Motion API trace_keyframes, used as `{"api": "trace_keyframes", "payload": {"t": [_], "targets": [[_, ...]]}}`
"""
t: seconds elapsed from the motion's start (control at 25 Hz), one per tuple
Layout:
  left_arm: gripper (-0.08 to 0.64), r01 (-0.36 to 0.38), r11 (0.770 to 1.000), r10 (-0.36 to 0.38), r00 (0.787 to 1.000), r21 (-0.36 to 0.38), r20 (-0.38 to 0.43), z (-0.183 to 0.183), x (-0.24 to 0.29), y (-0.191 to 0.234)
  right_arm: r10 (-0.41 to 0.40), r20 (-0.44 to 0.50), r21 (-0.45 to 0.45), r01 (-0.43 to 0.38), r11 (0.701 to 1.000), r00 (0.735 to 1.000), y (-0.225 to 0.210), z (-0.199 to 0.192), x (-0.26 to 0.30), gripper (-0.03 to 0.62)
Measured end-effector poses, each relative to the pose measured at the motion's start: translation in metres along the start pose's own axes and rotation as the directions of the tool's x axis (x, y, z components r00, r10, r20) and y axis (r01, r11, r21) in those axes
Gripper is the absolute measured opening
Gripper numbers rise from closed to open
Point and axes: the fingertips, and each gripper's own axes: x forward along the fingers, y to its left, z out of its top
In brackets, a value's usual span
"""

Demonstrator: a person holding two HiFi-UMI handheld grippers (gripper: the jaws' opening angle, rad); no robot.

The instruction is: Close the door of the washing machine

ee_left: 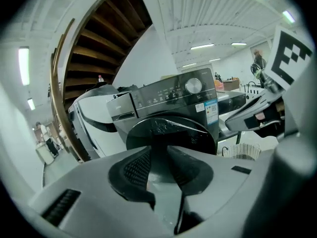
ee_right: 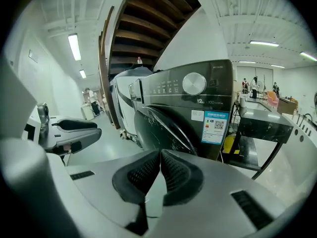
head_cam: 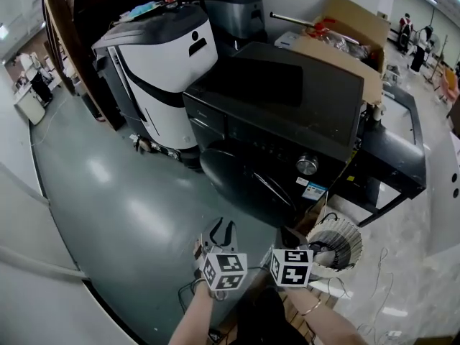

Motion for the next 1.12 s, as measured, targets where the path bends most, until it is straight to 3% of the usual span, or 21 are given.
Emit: {"api": "trace_keyframes", "payload": {"t": [0.48, 0.8, 1.12], "targets": [[0.054, -0.100, 0.975, 0.095, 0.995, -0.197, -0.035, -0.042, -0.086, 0.022, 0.184, 0.056, -0.105, -0.177, 0.979, 0.981, 0.062, 0.000, -0.063, 0.008], [0.038, -0.147, 0.941, 0.141, 0.989, -0.306, -0.042, -0.057, -0.136, 0.033, 0.256, 0.085, -0.155, -0.241, 0.958, 0.963, 0.088, 0.007, -0.096, 0.006], [0.038, -0.186, 0.913, 0.185, 0.982, -0.363, -0.039, -0.068, -0.180, 0.045, 0.316, 0.122, -0.185, -0.291, 0.939, 0.941, 0.113, 0.012, -0.123, 0.005]]}}
